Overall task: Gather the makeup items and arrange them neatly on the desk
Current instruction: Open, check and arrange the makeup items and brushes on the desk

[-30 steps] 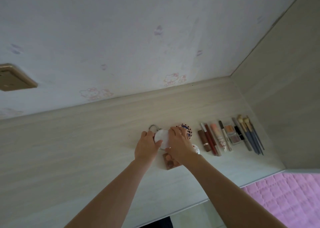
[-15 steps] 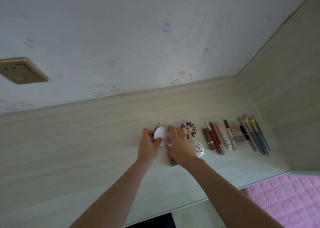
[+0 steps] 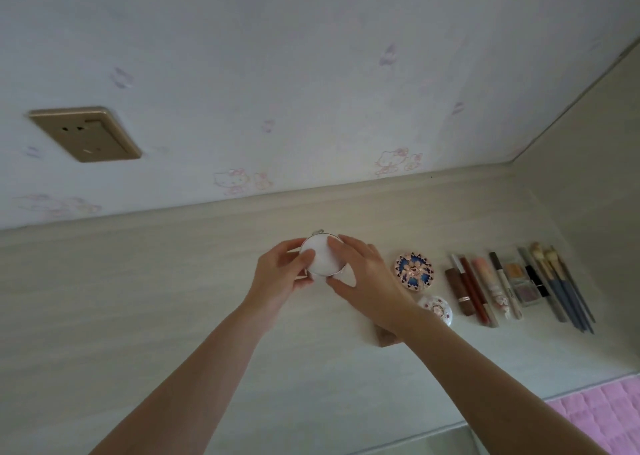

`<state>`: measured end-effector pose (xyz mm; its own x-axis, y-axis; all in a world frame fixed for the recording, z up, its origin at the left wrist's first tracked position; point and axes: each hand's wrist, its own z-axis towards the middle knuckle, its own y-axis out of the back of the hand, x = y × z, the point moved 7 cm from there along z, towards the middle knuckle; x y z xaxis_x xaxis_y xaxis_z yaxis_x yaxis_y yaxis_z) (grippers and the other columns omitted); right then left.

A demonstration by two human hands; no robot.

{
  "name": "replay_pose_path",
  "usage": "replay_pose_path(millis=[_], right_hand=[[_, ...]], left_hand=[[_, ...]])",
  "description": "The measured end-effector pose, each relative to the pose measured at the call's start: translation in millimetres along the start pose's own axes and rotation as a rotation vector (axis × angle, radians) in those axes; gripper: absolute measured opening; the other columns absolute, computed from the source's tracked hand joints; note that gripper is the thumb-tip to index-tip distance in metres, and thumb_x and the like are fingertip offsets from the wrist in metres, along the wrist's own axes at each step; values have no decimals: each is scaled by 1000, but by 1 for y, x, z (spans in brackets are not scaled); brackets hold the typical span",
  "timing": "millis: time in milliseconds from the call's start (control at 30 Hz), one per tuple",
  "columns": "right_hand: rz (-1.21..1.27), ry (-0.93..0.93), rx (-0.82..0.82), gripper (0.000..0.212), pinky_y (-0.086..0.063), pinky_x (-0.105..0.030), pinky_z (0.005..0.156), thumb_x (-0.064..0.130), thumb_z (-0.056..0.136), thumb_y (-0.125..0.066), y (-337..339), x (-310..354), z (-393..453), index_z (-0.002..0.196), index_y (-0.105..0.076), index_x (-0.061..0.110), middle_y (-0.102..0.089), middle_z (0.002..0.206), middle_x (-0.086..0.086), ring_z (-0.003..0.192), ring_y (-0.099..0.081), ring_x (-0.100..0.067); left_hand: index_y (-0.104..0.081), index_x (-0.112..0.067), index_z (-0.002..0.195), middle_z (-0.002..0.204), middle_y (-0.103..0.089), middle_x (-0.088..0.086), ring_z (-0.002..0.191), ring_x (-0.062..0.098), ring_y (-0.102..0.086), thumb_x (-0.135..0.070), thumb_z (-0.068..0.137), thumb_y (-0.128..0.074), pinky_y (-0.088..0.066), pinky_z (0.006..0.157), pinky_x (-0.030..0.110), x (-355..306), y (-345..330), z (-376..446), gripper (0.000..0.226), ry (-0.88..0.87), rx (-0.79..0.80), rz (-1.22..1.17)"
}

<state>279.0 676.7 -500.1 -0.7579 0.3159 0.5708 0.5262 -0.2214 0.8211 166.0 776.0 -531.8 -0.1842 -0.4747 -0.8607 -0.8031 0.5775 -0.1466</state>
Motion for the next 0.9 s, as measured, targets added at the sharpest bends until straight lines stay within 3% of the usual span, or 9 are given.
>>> replay_pose_path(millis=[167,267,400,500,667,900], right_hand=[[126,12,-52,61,-44,-29,96,35,83,-70,-16,10,9,138,-47,22,-49,136,5,118,-45,-16],[221,17,-92,59,-47,-24,92,35,84,-70,-29,12,15,137,-49,21,-50,131,8,113,-49,-7],[301,32,-142,58,-47,-15,89,28,82,-74,-47,12,23,135,-53,19,-52,123,10,106,-54,-4],[285,57,-135,60,-45,-12,93,21,81,-75,-64,12,26,136,-51,17,-48,124,11,109,-52,-4],[180,174,-165,59,-46,-24,99,4,83,-67,-81,14,25,138,-48,14,-48,133,-3,115,-52,-13],[185,261,-248,59,-48,-27,95,6,80,-73,-96,27,2,135,-52,15,-51,127,-1,107,-56,-14]], left_hand=[[-67,-10,113,106,-70,16,88,23,-67,-16,90,-63,-55,89,47,5,24,8,23,5,64,-68],[-65,-13,115,99,-70,6,79,13,-67,-13,89,-64,-57,83,38,9,32,12,26,-32,155,-86],[-61,-12,122,118,-68,4,103,26,-68,-1,73,-73,-56,85,36,18,44,18,52,-117,261,-118],[-63,-19,121,122,-66,-1,108,28,-65,4,73,-77,-54,90,40,23,55,23,55,-236,250,1],[-63,-23,120,119,-67,-8,103,24,-68,5,67,-80,-54,90,31,28,70,24,61,-399,177,160],[-60,-22,122,114,-68,-12,91,21,-71,3,60,-86,-56,79,26,37,85,-1,72,-595,118,299]])
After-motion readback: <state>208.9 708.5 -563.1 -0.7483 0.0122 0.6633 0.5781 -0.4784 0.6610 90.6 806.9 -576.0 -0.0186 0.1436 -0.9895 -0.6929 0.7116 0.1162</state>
